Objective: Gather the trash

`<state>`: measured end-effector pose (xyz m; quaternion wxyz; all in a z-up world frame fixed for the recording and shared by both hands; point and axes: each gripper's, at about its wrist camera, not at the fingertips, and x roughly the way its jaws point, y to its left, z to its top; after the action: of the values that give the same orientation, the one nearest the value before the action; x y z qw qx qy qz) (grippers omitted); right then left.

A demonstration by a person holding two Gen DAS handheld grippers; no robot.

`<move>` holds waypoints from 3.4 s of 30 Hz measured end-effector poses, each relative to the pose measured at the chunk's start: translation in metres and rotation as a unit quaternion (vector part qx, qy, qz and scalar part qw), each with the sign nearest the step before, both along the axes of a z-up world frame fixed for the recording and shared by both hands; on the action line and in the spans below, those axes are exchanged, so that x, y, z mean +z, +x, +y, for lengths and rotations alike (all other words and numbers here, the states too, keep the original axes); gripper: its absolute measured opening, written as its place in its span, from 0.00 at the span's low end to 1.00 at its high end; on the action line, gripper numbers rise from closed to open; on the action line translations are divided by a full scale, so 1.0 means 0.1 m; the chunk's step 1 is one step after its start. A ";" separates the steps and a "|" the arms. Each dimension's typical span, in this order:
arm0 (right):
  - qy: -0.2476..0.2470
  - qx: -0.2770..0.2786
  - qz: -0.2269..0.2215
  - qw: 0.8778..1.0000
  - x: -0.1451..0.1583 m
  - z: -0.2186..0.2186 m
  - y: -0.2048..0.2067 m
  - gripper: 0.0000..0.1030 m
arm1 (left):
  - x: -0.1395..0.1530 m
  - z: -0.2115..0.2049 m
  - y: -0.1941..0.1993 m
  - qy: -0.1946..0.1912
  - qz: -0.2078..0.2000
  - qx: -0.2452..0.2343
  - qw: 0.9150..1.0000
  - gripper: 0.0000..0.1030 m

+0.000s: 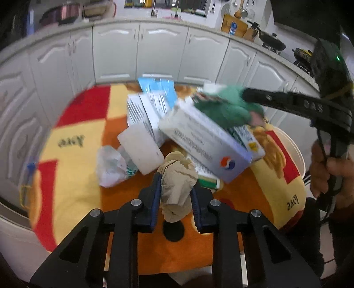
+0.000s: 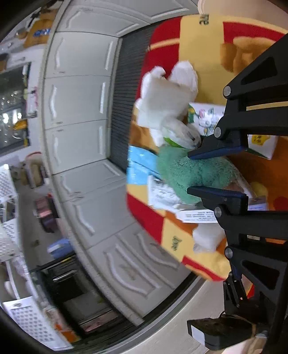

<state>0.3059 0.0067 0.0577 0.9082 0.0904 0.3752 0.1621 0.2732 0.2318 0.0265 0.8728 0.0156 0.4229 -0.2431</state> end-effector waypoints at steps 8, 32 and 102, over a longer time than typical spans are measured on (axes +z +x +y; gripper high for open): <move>-0.008 -0.007 -0.017 1.000 0.14 -0.08 -0.26 0.22 | 0.29 -0.01 -0.05 -0.021 -0.020 0.008 1.000 0.22; 0.019 -0.011 0.025 0.999 -0.35 -0.19 -0.43 0.29 | 0.46 -0.51 -0.13 -0.027 -0.032 -0.021 0.999 0.22; -0.050 -0.219 0.028 0.974 -0.21 -1.47 -1.10 0.75 | 0.30 -1.74 -0.06 0.013 -0.014 0.001 1.000 0.60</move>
<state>0.1964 -0.1403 0.0369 0.9141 0.1290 0.3794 -0.0621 0.2667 0.0578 0.0562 0.8785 0.0298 0.4142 -0.2362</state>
